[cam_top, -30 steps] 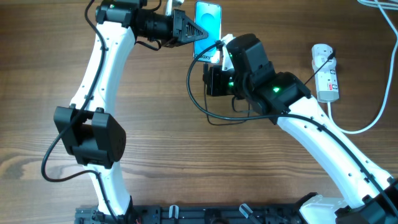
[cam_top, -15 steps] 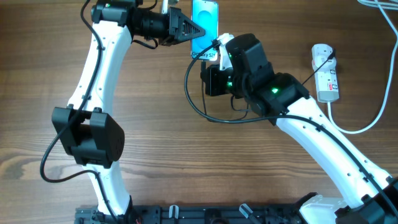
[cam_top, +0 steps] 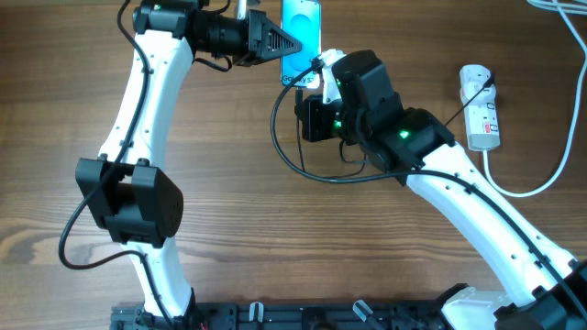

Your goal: Plug charger to phone and switch on socket

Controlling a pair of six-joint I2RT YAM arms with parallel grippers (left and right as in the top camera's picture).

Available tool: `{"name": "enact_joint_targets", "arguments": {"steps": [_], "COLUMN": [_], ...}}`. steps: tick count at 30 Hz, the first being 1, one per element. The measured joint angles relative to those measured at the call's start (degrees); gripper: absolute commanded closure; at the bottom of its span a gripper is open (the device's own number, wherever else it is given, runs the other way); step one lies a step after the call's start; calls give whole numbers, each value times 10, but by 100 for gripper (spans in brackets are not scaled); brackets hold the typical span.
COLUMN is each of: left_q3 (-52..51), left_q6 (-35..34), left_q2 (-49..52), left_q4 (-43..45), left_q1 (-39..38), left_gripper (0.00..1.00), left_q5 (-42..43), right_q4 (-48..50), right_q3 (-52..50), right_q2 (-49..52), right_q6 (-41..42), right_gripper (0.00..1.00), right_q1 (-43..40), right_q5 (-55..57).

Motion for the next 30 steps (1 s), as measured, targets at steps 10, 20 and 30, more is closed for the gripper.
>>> {"name": "enact_joint_targets", "arguments": {"steps": [10,20,30], "left_q3": [0,-1,-1], "left_q6": [1,3,3], "left_q2": [0,0,0], "left_q4": [-6,-28,-21], "left_q1": [0,-16,-17], "left_gripper": [96,96,96], "left_q5": [0,7,-31], "right_q4": [7,34,-54], "right_q3": [5,36,68], "right_q2": [0,-1,-1], "right_q6": [0,0,7], "right_gripper": [82,75,39], "right_q1": [-3,-25,-26], "right_q5": [-4,20,24]}}
